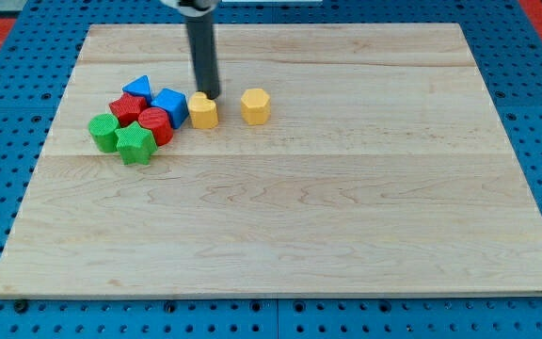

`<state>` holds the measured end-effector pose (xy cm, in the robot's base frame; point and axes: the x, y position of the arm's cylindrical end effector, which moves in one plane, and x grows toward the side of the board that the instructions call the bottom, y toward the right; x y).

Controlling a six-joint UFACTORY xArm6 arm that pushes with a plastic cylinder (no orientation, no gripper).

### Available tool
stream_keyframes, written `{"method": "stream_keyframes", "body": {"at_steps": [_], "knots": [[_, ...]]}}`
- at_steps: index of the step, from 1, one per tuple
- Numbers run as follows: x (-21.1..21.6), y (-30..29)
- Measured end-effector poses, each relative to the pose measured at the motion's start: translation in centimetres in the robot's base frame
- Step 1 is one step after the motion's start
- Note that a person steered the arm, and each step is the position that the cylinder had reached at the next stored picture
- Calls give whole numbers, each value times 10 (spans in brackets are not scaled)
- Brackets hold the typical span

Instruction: Place the yellow hexagon parallel towards the red circle

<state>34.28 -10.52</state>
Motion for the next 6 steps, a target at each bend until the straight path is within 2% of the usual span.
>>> {"method": "stream_keyframes", "body": {"at_steps": [1,2,3,4,6], "knots": [[6,-20],[-15,39],[1,108],[35,110],[51,62]]}}
